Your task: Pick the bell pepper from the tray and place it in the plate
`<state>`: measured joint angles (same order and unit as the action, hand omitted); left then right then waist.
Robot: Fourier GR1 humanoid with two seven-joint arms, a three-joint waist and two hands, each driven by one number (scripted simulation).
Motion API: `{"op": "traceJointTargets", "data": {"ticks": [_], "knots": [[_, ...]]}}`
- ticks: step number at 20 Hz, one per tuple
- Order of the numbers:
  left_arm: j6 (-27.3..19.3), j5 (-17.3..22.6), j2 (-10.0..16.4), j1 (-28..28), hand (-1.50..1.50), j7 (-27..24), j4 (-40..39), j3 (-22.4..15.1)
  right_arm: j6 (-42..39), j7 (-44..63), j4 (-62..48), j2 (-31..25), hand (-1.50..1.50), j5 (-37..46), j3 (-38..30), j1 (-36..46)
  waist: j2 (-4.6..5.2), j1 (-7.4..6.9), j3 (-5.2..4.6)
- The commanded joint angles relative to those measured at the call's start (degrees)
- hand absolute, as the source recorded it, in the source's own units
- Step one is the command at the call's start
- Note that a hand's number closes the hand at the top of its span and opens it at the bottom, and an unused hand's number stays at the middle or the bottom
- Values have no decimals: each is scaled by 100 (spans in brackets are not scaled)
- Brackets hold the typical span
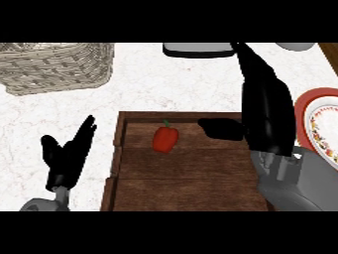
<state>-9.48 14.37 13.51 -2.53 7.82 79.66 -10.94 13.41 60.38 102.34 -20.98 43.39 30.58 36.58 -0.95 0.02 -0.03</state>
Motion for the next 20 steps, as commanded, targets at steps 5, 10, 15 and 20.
{"op": "traceJointTargets", "data": {"ticks": [5, 10, 15, 20], "knots": [[123, -22, -135, 314, 0, -44, -170, -177, -2134, 1725, -439, 788, -150, -602, 317, 873, 57, -56, -24], [-168, -220, -249, 250, 0, 188, 99, -314, -2385, 2220, -1290, 1535, -150, -404, 431, 1266, 51, -83, -13], [25, -41, -173, 161, 0, 208, -15, -117, -2493, 2236, -2043, 2052, -150, -133, 295, 1548, 79, -63, -13], [93, -41, -133, 326, 0, 215, 56, -122, -2463, 2249, -2340, 2085, -150, -205, 356, 1196, 72, -41, -7]]}}
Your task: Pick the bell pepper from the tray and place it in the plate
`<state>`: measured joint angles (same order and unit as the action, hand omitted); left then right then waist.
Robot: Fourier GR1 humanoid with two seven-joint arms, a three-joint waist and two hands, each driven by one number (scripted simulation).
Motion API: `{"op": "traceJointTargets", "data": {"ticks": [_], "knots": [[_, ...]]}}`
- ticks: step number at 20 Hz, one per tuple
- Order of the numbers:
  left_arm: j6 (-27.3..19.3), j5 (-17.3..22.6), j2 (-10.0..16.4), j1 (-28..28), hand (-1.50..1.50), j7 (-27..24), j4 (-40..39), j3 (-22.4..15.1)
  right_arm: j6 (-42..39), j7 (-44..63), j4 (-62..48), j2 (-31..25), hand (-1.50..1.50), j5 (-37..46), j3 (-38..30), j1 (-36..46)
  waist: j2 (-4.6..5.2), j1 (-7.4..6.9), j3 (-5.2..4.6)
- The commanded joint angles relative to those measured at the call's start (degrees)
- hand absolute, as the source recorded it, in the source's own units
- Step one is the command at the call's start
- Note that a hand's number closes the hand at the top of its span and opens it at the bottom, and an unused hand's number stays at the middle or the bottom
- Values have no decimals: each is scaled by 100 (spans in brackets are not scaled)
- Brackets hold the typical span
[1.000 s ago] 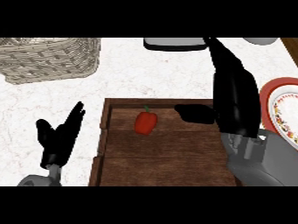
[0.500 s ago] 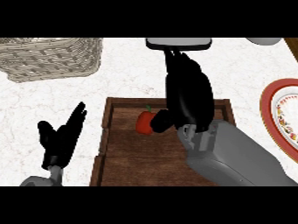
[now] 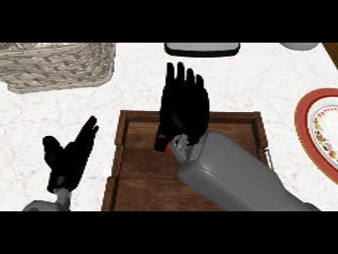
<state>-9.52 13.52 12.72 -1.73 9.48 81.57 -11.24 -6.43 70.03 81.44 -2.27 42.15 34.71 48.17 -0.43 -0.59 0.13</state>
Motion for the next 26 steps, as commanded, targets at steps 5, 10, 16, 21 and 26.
{"op": "traceJointTargets", "data": {"ticks": [5, 10, 16, 21, 26], "knots": [[238, 138, 99, 155, 0, 185, -6, 64, 71, 1247, -710, 219, -150, -428, 140, 107, 42, -69, -20], [69, -59, -143, 8, 0, 192, -182, -77, 667, 1518, -712, 220, -150, -633, 769, 144, 45, -76, -21], [228, 29, -21, 309, 0, 188, 126, -37, 490, 1468, -1234, 221, -150, -531, 897, 86, 25, -68, -20], [263, 39, -35, 207, 0, 284, 130, -18, 410, 1518, -1644, 221, -150, -650, 803, 421, 28, -110, -20], [112, -112, -141, 14, 0, 156, -182, 66, 558, 1517, -1530, 221, -150, -750, 887, 271, 33, -27, -19]]}}
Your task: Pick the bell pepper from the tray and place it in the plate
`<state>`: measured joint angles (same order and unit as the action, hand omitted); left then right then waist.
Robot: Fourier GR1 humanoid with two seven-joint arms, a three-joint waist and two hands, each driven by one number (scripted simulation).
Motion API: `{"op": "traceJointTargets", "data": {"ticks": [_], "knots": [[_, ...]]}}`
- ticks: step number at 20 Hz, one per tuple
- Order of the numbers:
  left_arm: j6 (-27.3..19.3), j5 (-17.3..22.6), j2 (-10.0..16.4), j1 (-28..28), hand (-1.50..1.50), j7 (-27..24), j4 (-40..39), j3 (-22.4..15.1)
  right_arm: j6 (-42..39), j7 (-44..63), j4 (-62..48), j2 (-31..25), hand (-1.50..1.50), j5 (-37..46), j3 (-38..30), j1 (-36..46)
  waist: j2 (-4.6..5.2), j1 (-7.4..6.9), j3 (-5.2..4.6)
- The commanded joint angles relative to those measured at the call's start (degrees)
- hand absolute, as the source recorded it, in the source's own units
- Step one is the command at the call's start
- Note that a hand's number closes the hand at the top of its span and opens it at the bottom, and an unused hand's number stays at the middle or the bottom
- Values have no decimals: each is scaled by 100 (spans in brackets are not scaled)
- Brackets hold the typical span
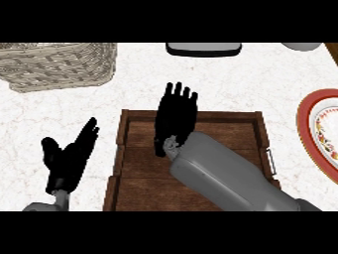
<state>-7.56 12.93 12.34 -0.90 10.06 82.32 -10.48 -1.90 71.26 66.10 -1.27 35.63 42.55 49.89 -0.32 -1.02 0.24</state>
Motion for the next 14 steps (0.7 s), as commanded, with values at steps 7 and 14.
{"op": "traceJointTargets", "data": {"ticks": [7, 14], "knots": [[-29, -86, -159, 12, 0, 164, -38, -102, -285, 1135, -499, 120, 150, -674, 289, 165, 39, -73, -31], [-41, -152, -228, -109, 0, 55, -414, 39, -185, 782, -830, 121, 150, -597, 547, 395, 44, -5, -32]]}}
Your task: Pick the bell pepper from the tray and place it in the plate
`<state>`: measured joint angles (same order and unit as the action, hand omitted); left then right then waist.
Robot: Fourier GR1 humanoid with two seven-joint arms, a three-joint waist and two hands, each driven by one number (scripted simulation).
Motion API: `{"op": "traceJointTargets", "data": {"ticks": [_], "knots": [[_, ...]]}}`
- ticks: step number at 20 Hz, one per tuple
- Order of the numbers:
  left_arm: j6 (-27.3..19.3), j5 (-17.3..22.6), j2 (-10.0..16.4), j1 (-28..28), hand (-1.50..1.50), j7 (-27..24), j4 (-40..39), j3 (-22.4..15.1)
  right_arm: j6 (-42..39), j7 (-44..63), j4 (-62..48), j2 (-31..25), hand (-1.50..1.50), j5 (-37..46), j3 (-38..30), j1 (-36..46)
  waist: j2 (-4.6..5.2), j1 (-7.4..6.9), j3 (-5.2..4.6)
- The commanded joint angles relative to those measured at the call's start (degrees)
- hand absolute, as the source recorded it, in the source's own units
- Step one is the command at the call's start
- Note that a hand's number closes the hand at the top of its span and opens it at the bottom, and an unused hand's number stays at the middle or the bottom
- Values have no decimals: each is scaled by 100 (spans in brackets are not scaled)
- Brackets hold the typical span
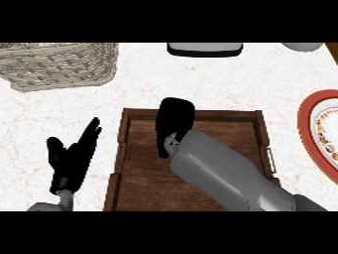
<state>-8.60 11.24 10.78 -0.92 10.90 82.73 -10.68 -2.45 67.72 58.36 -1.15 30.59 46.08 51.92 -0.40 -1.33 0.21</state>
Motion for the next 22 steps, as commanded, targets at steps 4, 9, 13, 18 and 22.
{"op": "traceJointTargets", "data": {"ticks": [4, 9, 13, 18, 22], "knots": [[-104, -118, -205, -30, 0, 47, -297, -44, -70, 956, 22, 109, 150, 342, 297, -82, 30, 124, -24], [41, 9, -78, 160, 0, -27, -250, 125, 1086, 367, 1314, -277, 150, 1073, 566, -1452, -15, 349, -17], [-42, 104, 28, 357, 0, 71, -41, 306, 1918, -128, 2551, -782, 150, 1834, 534, -2004, -73, 496, -9], [-30, 76, -85, 391, 0, 120, 0, 167, 2614, -57, 3397, -1269, 150, 3204, 260, -2375, -54, 519, -14], [-25, 65, 42, 494, 0, 87, 108, 277, 2707, 232, 4386, -1346, 150, 3819, -252, -2971, -62, 547, -15]]}}
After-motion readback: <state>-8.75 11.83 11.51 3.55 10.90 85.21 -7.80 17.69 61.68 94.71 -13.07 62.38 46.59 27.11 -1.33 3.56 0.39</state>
